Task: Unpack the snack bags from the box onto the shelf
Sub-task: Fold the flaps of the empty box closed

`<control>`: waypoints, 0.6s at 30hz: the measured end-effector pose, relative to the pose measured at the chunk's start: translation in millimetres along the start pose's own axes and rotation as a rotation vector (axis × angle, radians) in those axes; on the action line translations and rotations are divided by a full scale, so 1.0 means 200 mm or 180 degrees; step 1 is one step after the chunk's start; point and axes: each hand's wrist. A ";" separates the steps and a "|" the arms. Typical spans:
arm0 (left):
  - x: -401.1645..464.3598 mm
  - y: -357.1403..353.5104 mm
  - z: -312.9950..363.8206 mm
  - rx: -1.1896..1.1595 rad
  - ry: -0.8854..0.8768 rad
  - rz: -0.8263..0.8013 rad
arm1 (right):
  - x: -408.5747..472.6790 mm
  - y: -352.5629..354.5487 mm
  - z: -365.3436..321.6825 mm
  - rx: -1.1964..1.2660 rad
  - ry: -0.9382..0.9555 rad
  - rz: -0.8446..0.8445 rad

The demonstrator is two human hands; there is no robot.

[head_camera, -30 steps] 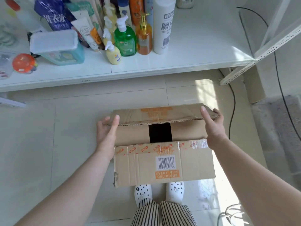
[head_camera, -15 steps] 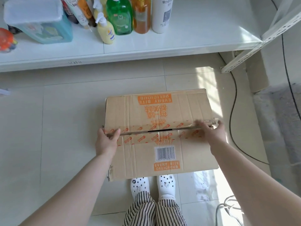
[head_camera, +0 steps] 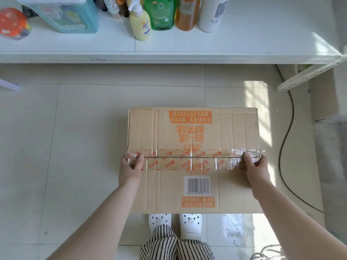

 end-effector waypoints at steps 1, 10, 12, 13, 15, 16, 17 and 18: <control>0.00 0.00 0.00 0.0000 0.0026 0.0016 | 0.01 -0.01 -0.01 -0.0027 0.0027 0.0013; 0.07 0.23 0.06 -0.0192 0.0276 0.0357 | -0.04 -0.21 -0.26 -0.0359 0.0282 -0.0201; 0.10 0.29 0.03 -0.0309 0.0338 0.0440 | -0.03 -0.28 -0.30 -0.0430 0.0366 -0.0280; 0.11 0.31 0.01 -0.0387 0.0369 0.0473 | -0.03 -0.31 -0.33 -0.0451 0.0406 -0.0329; 0.14 0.35 -0.03 -0.0548 0.0388 0.0533 | -0.04 -0.39 -0.37 -0.0431 0.0537 -0.0411; 0.15 0.37 -0.05 -0.0628 0.0400 0.0563 | -0.04 -0.43 -0.39 -0.0420 0.0607 -0.0442; 0.17 0.41 -0.10 -0.0752 0.0452 0.0609 | -0.06 -0.50 -0.41 -0.0482 0.0703 -0.0483; 0.18 0.41 -0.11 -0.0823 0.0457 0.0613 | -0.05 -0.52 -0.42 -0.0531 0.0759 -0.0481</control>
Point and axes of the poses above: each hand's wrist, its own x-axis towards the middle knuckle, its own y-axis out of the back of the hand, z = x × y, and after that the axes turned 1 degree about -y, right-handed
